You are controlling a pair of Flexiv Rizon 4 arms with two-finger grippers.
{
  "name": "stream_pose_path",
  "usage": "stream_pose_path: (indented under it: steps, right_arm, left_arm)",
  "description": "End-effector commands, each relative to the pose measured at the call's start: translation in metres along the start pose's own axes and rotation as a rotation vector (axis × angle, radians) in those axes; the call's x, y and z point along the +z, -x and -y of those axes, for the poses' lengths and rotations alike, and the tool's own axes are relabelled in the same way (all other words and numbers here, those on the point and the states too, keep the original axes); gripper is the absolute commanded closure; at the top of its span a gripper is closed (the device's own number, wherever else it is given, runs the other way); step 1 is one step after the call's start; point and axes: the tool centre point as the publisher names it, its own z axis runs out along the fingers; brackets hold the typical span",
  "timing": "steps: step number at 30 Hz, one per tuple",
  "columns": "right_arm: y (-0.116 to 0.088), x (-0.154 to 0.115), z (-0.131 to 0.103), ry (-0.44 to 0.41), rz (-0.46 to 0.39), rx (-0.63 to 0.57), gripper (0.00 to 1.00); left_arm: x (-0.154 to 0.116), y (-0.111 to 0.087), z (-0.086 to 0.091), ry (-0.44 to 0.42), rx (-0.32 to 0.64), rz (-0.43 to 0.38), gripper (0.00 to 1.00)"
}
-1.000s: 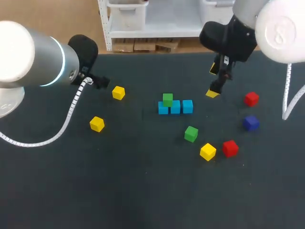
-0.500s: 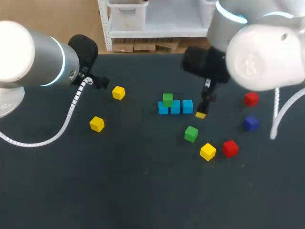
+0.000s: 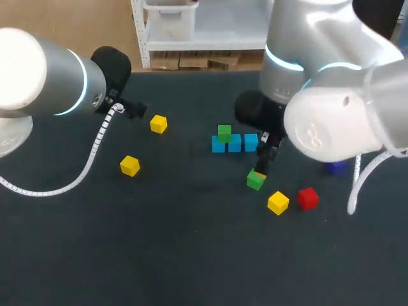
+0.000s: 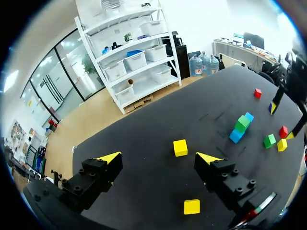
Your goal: Place the blue cubes, place green cubes on the blue cubes, place the yellow cubes on the green cubes, then place the red cubes on the yellow cubes, and place purple cube on the red cubes.
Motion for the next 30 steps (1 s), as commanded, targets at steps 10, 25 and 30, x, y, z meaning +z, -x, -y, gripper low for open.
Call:
stream_pose_path:
  steps: [10,25,30]
  right_arm:
    - [0.010,0.034,0.011,0.020,-0.027,-0.017,0.00]
    - [0.029,0.054,0.017,0.056,-0.039,-0.067,0.00]
    - [0.029,0.057,0.016,0.068,-0.048,-0.072,0.25]
  left_arm:
    - [0.000,0.000,-0.001,-0.004,0.002,-0.001,0.00]
    - [0.000,0.000,-0.001,-0.004,0.002,-0.001,0.00]
    - [0.000,0.000,-0.001,-0.004,0.002,-0.001,0.00]
